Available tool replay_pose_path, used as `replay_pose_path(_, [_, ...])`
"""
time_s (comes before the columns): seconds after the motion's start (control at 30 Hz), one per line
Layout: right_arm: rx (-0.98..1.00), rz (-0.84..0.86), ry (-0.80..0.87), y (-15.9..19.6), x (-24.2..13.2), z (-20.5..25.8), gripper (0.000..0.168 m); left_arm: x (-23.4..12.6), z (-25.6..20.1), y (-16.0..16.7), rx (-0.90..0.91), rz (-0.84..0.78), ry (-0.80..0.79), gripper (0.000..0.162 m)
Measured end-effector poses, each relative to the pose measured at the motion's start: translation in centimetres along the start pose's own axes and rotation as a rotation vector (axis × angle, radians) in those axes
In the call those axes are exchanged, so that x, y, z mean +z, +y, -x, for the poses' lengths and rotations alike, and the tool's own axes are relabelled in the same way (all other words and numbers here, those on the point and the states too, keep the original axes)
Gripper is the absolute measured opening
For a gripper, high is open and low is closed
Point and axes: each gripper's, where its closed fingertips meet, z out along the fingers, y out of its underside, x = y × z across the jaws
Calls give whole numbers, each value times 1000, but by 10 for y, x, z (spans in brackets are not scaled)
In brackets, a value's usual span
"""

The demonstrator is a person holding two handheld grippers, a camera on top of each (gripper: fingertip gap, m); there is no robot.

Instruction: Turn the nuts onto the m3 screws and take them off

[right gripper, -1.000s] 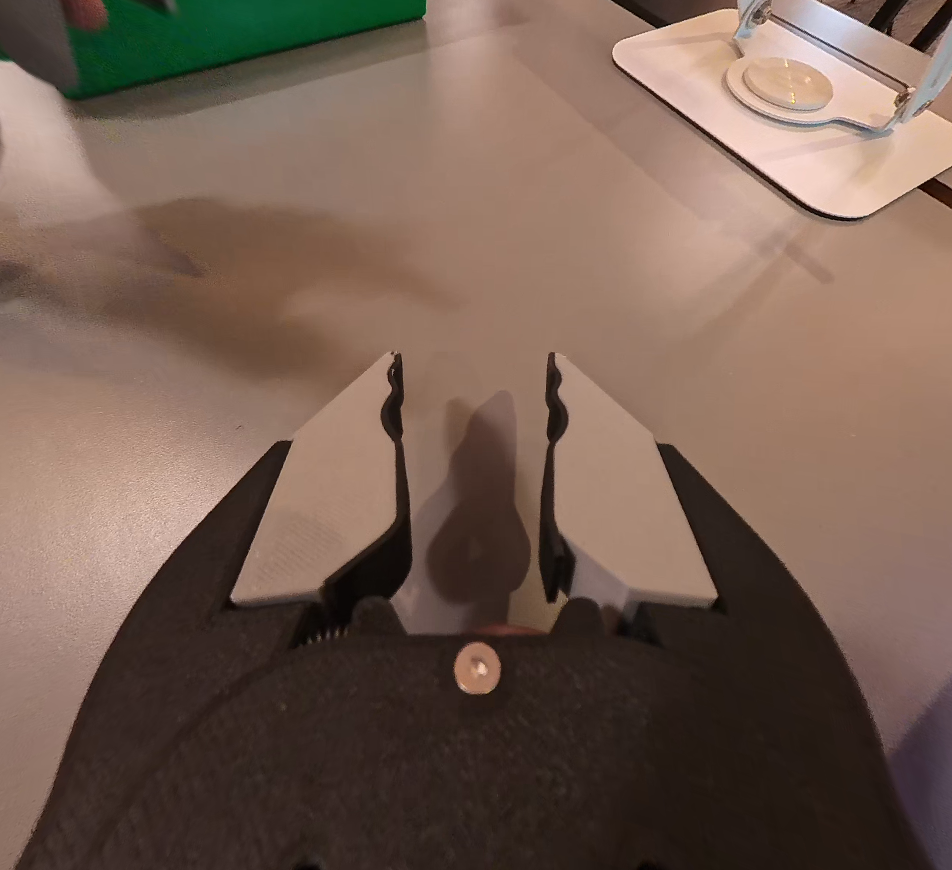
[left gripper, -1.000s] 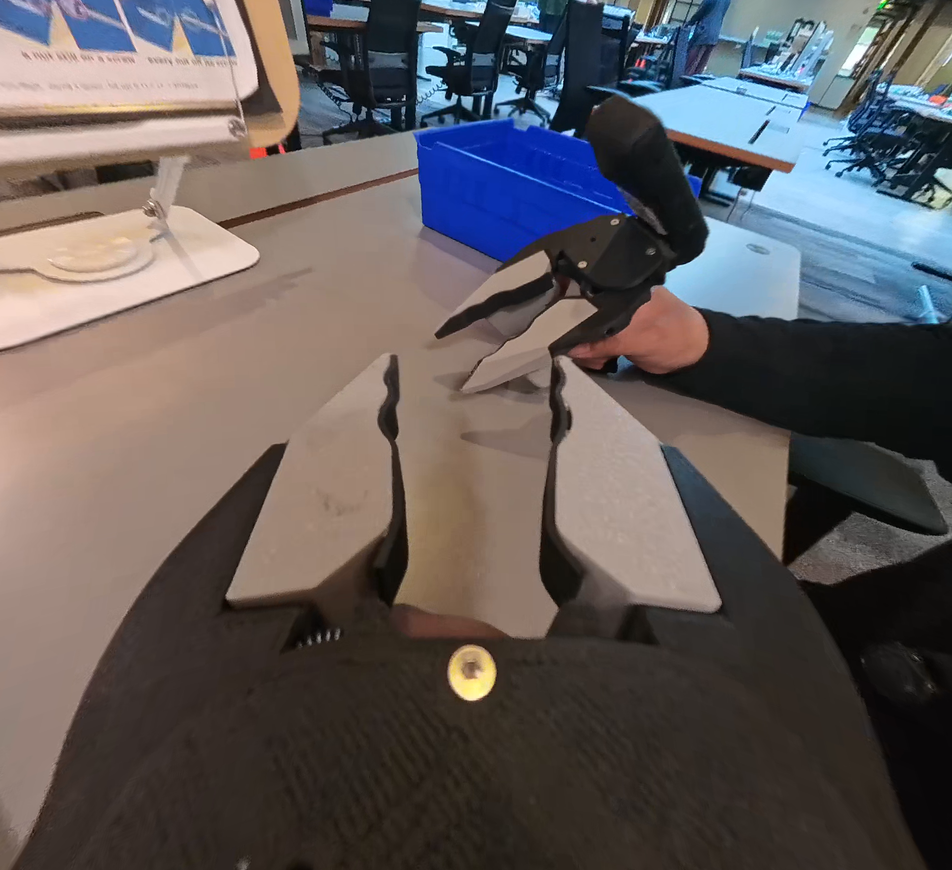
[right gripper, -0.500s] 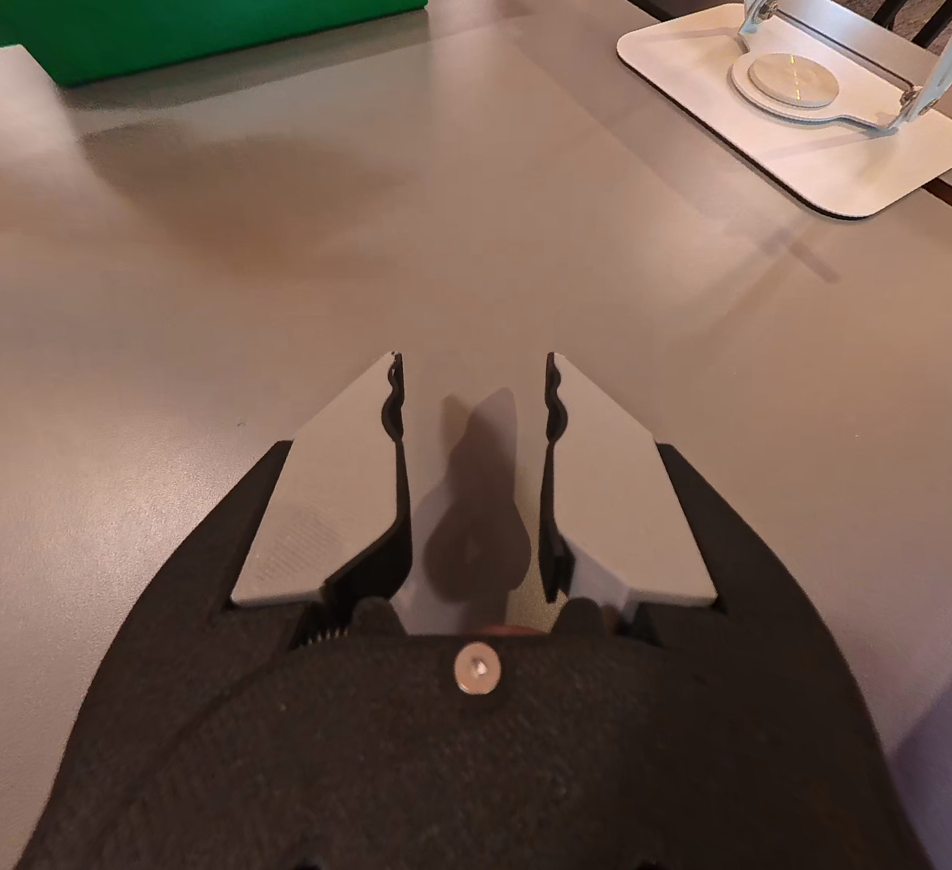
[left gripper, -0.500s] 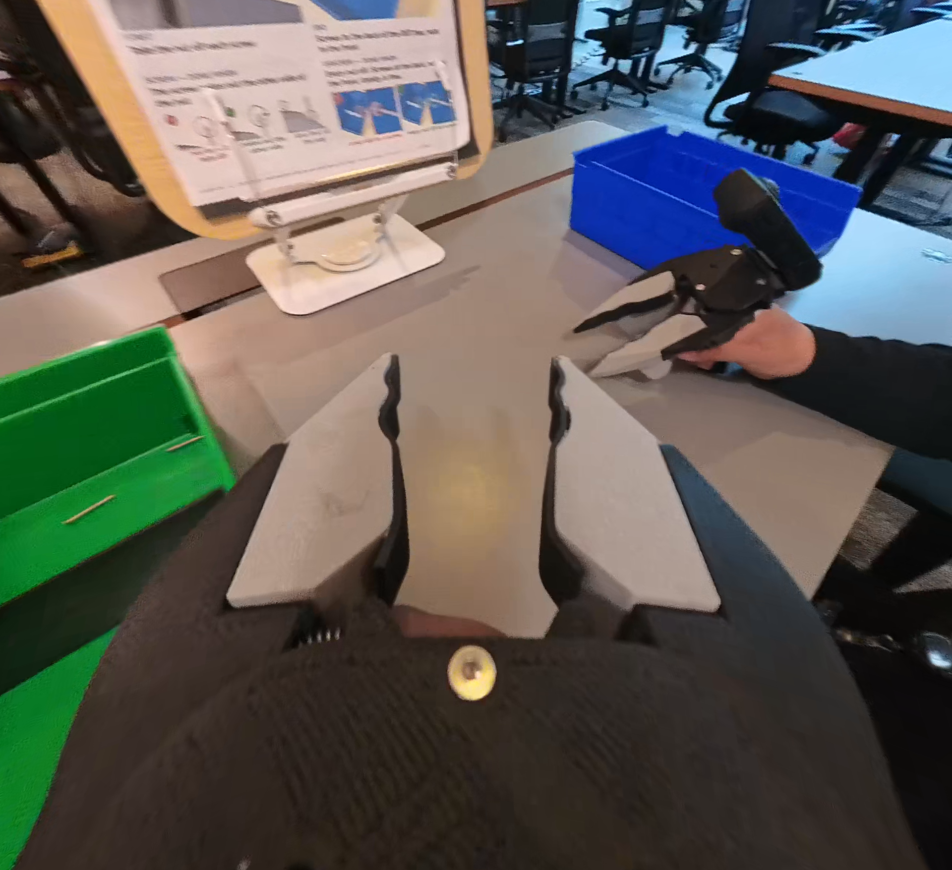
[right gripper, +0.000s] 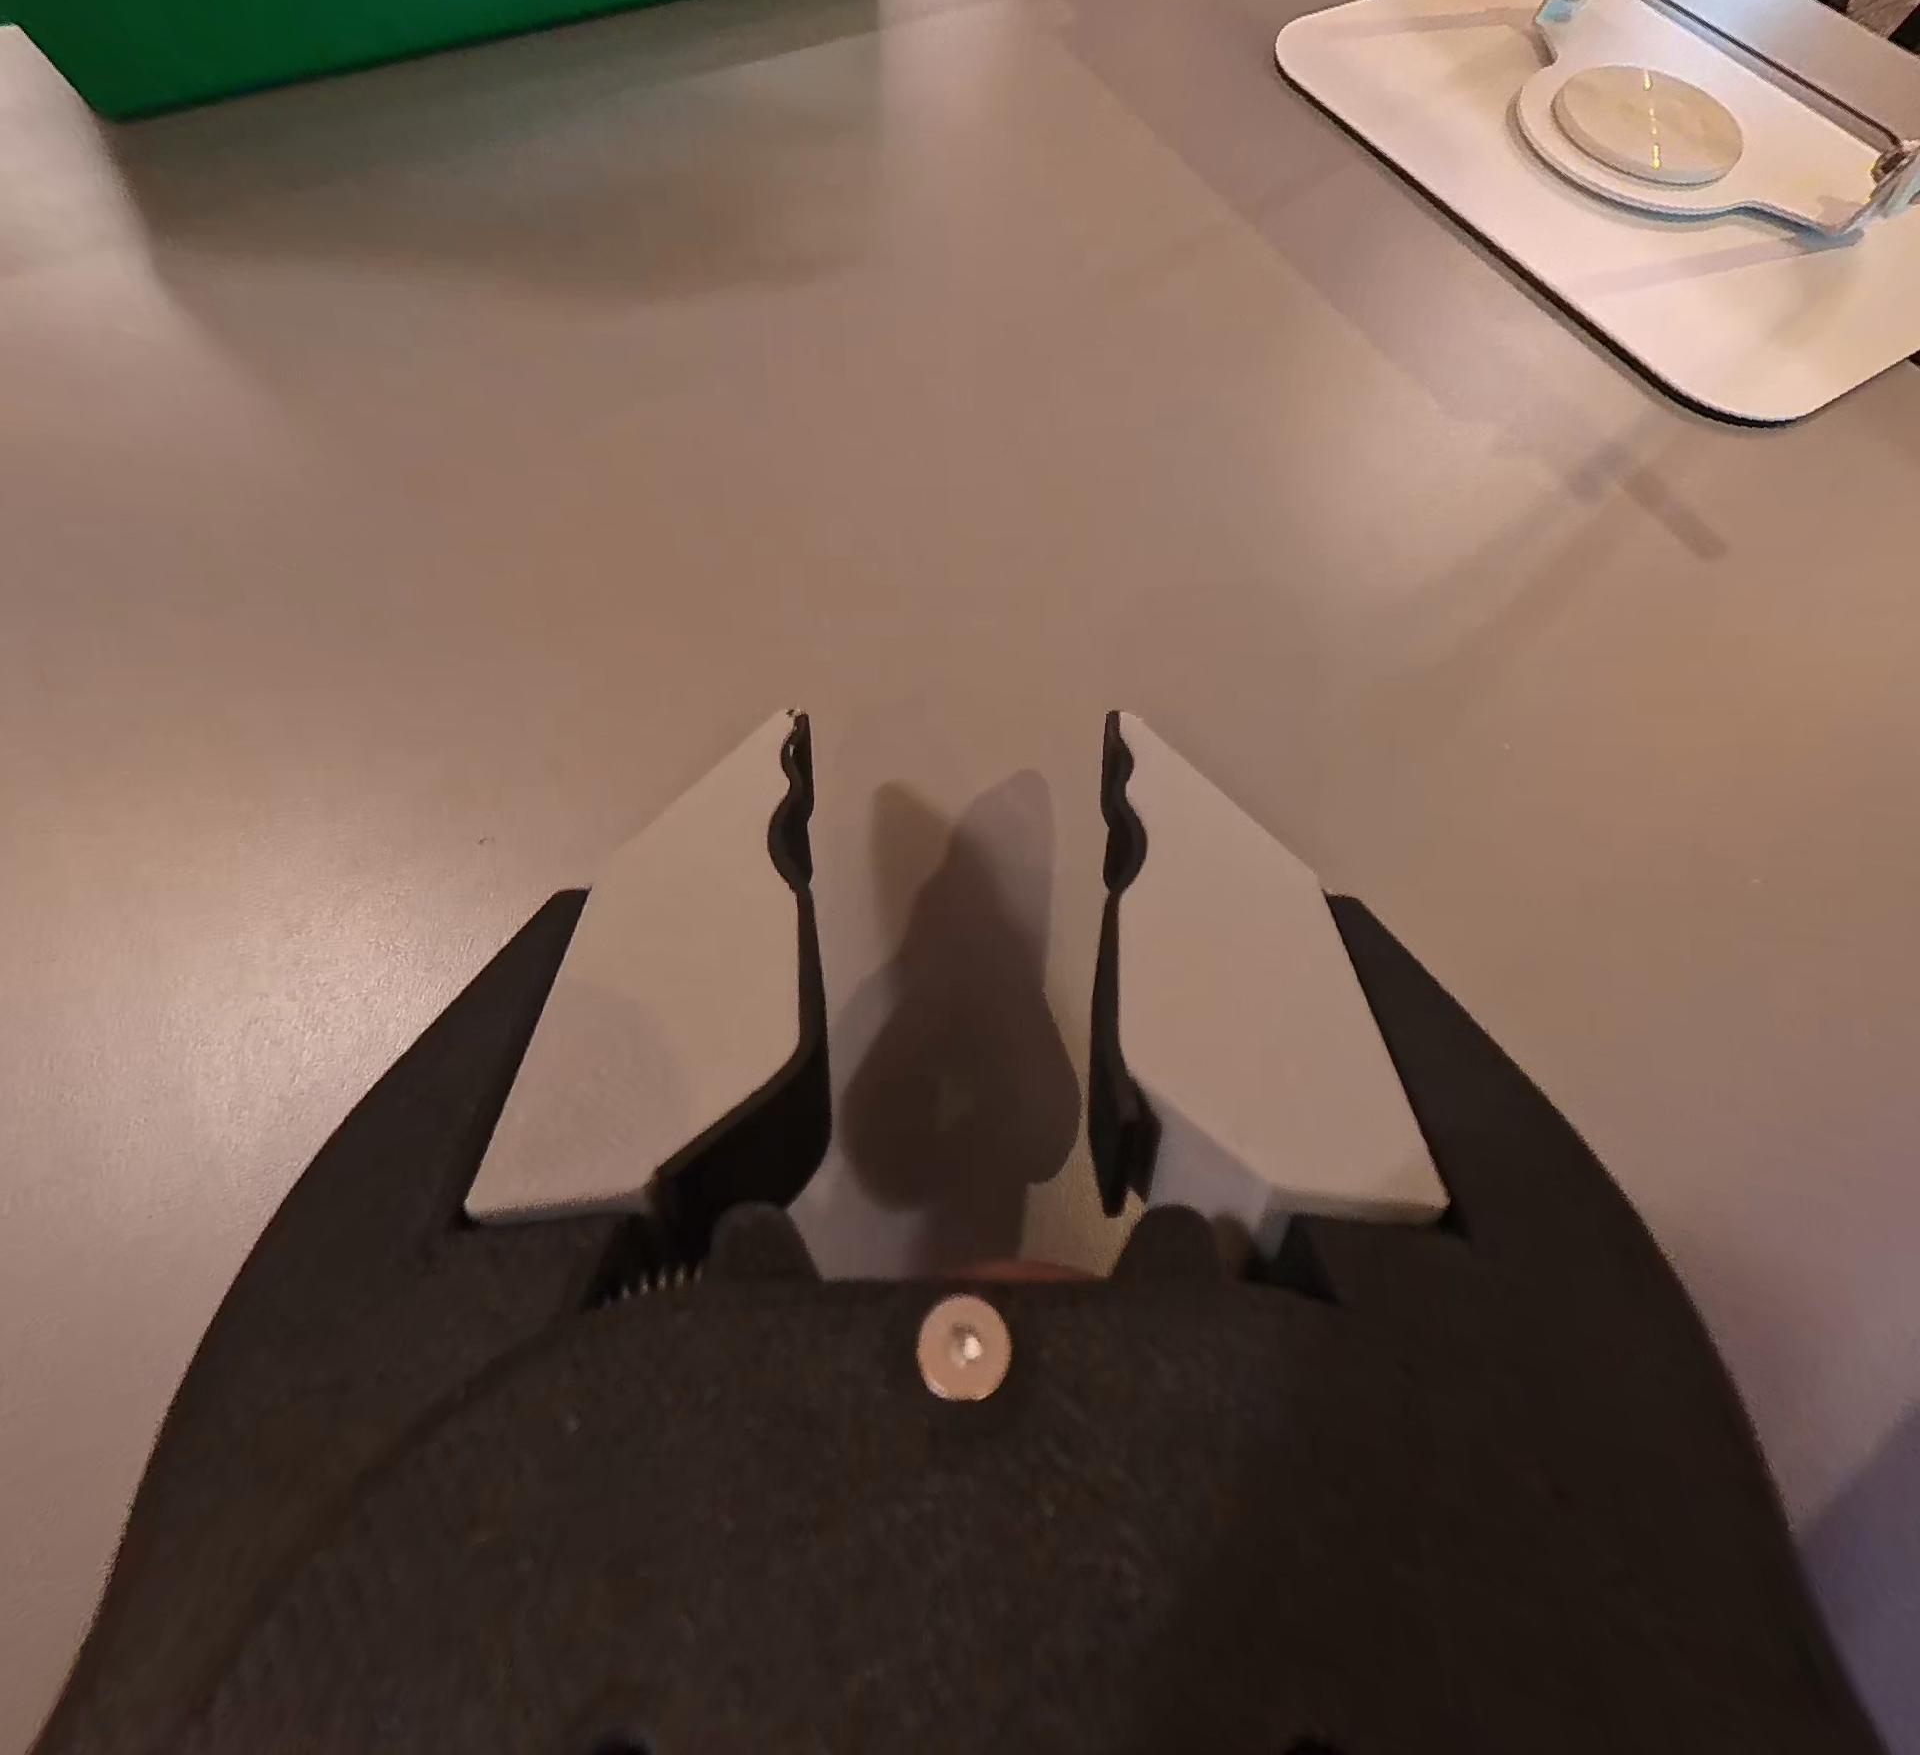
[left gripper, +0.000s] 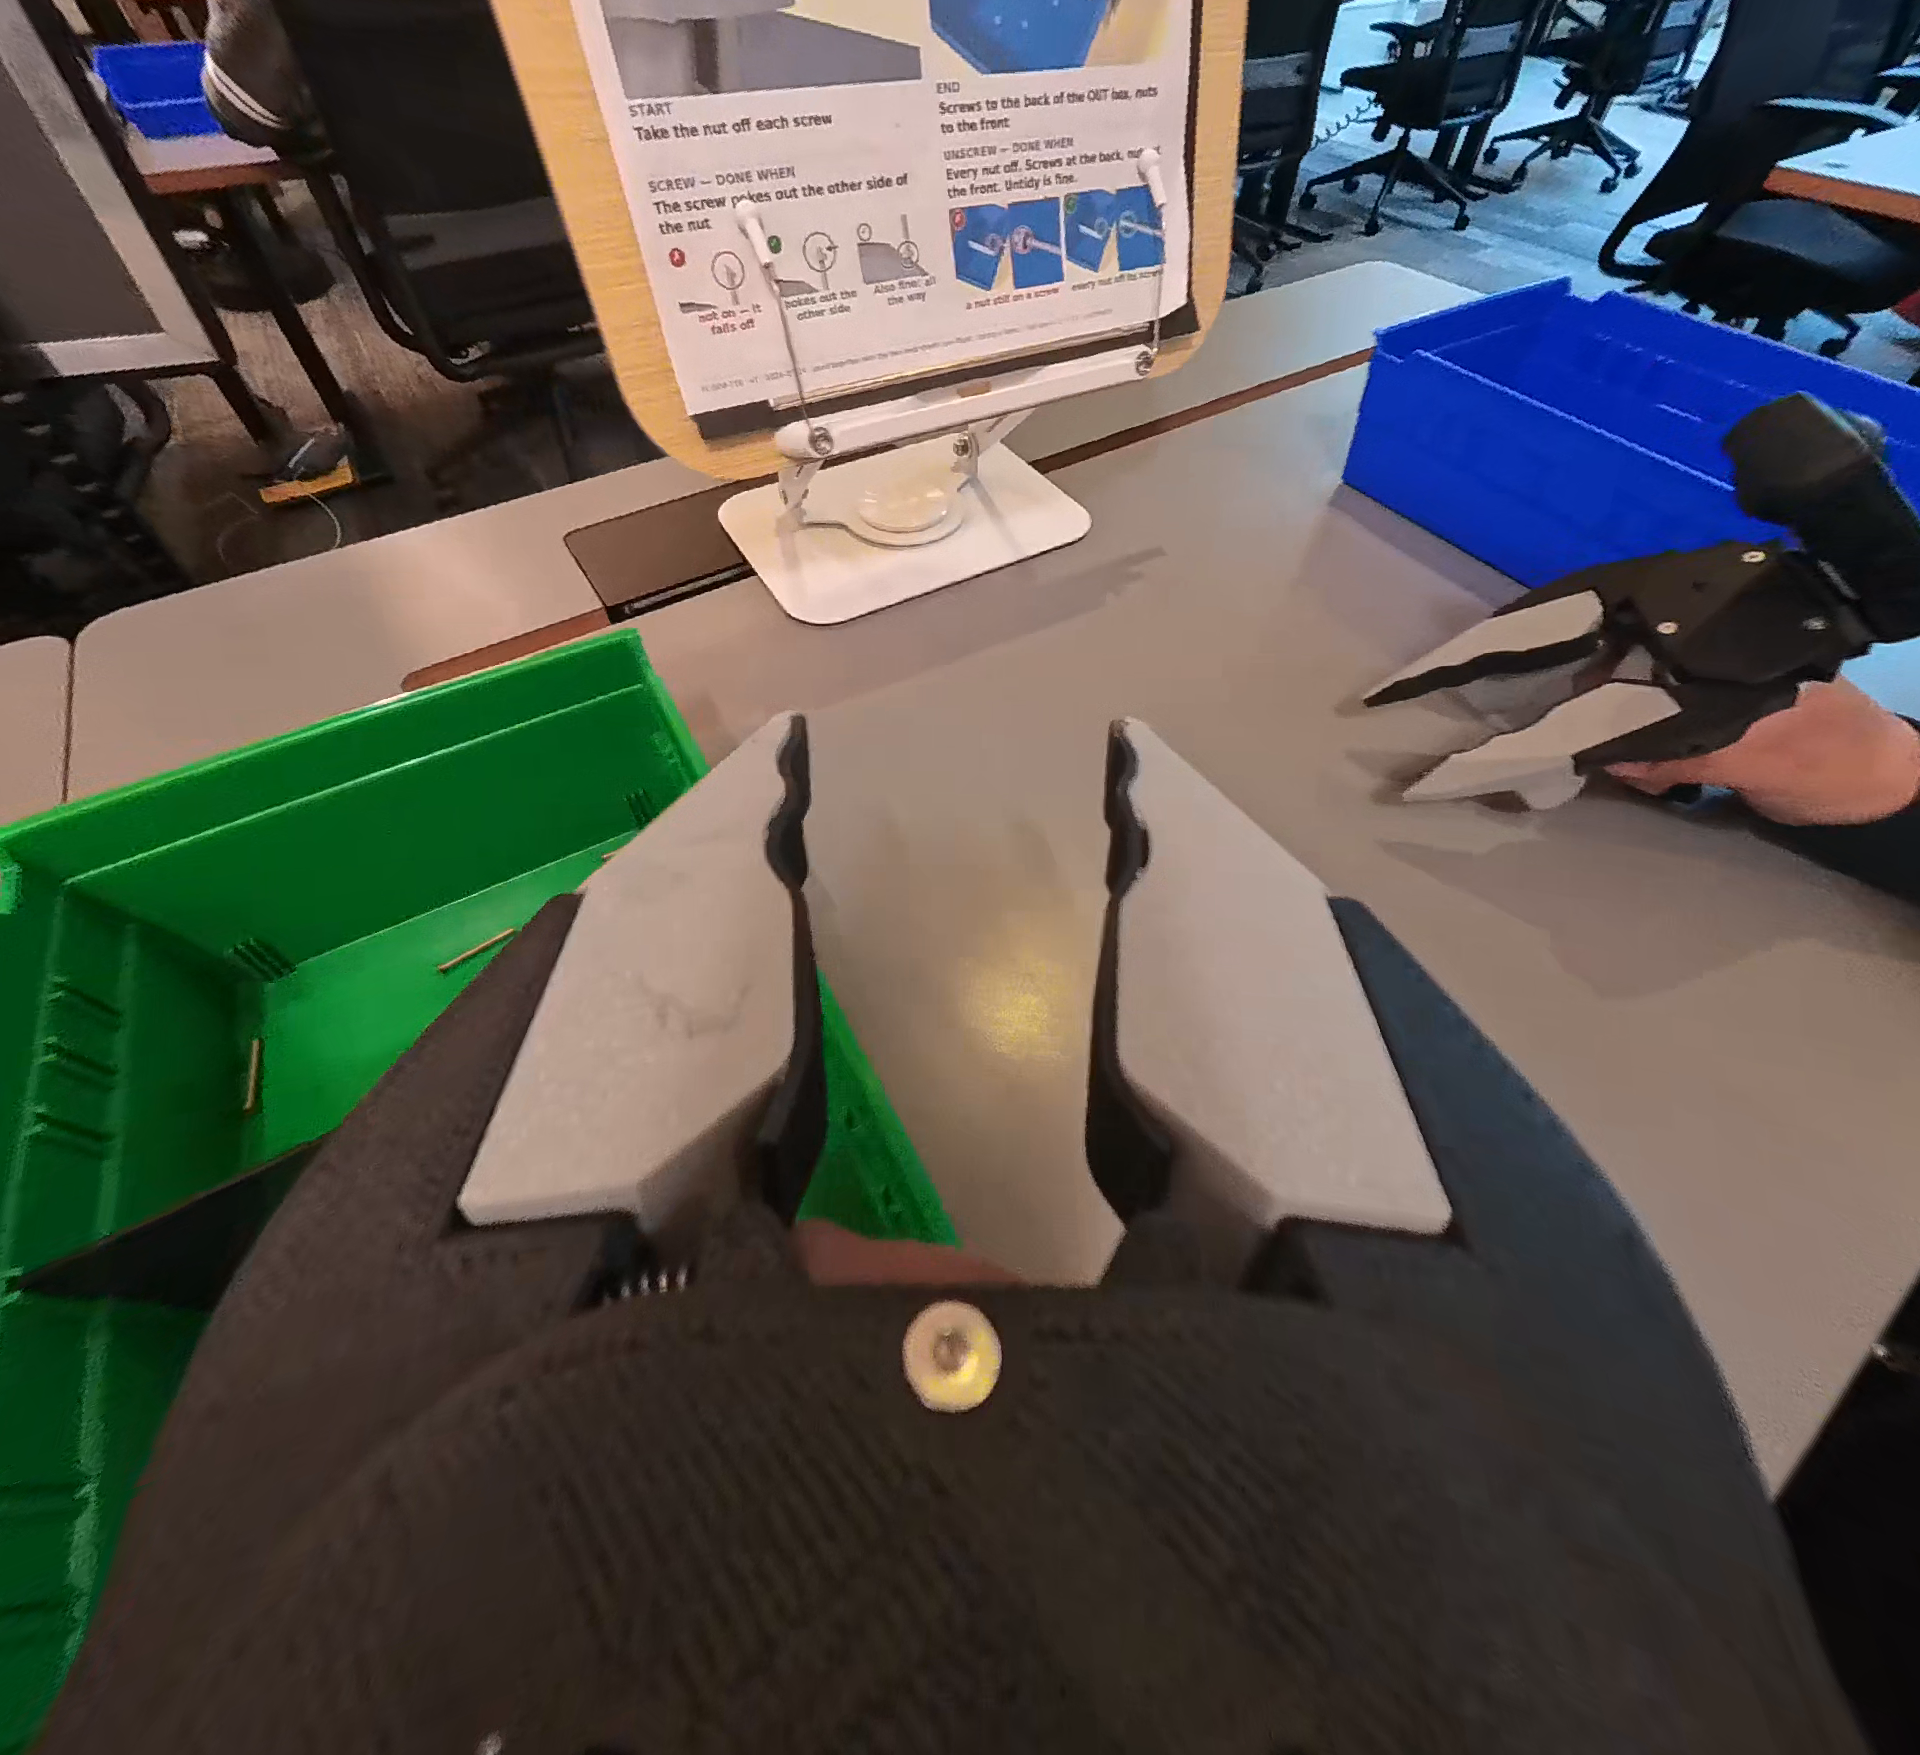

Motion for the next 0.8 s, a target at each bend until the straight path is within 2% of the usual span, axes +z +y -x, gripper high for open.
replay_pose_path(0.47, [21, 17, -5, 2, 2, -1, 54, 12, 41, 37, -71, 15, -20, 56])
replay_pose_path(0.63, [33, 22, -10, 3, 3, -2, 54, 16, 65, 34, -51, 29, -53, 56])
replay_pose_path(0.73, [30, 24, -13, 3, 3, -1, 54, 22, 94, 24, 8, 94, -71, 55])
replay_pose_path(0.8, [25, 27, -15, 4, 3, -1, 55, 32, 105, 27, 61, 204, 12, 46])
